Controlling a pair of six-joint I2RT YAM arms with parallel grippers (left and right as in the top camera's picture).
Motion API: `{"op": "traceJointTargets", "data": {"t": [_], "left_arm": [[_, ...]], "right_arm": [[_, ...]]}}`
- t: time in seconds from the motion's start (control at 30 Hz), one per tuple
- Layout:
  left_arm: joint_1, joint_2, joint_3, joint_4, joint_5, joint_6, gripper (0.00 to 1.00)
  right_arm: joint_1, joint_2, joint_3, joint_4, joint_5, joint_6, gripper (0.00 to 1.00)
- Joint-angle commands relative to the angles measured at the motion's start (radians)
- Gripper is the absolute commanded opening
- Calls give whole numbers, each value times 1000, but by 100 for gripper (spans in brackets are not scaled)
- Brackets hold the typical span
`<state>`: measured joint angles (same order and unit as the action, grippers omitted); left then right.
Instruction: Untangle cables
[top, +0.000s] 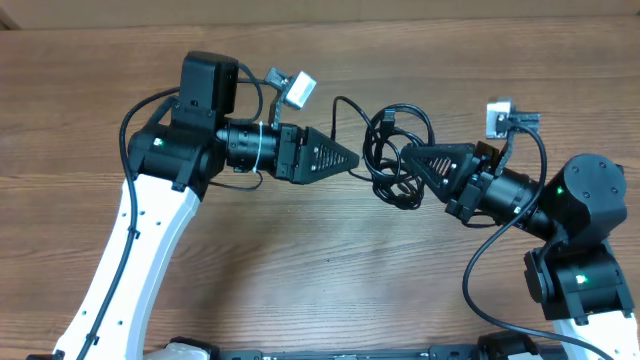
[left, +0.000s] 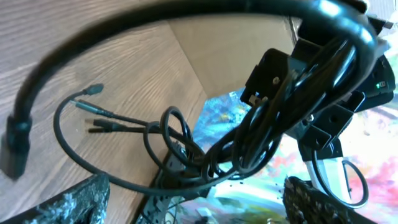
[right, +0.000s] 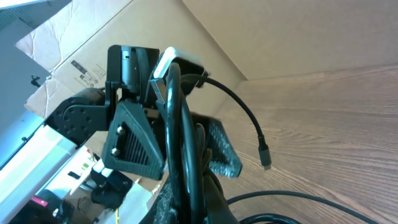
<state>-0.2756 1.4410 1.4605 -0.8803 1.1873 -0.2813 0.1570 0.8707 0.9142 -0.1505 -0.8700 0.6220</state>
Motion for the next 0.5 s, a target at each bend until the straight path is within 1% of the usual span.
{"op": "traceJointTargets", "data": {"t": [0.0, 0.13, 0.17, 0.2, 0.23, 0.27, 0.33, 0.37, 0.4, 0.47], "left_arm": [[-16, -6, 8, -69, 18, 11, 95], [-61, -6, 8, -55, 6, 11, 97], [-73, -6, 8, -39, 7, 10, 96], [-82, -6, 8, -14, 7, -2, 92], [-93, -6, 8, 17, -4, -16, 85], [-101, -6, 8, 41, -44, -45, 73], [-106, -6, 8, 55, -122, -98, 60], [-106, -6, 8, 69, -169, -138, 51], [-107, -6, 8, 79, -175, -156, 47], [-116, -6, 8, 135, -175, -200, 45]], "right_arm": [[-2, -5, 19, 15, 17, 7, 4], [-1, -5, 19, 15, 12, 11, 4], [-1, -5, 19, 14, 9, 11, 4], [-1, -5, 19, 14, 4, 11, 4], [-1, -5, 19, 15, 5, 11, 4], [-1, -5, 19, 15, 5, 11, 4], [-1, -5, 19, 15, -8, 11, 4], [-1, -5, 19, 14, -19, 11, 4], [-1, -5, 19, 14, -26, 11, 4], [-1, -5, 19, 14, -30, 11, 4]]}}
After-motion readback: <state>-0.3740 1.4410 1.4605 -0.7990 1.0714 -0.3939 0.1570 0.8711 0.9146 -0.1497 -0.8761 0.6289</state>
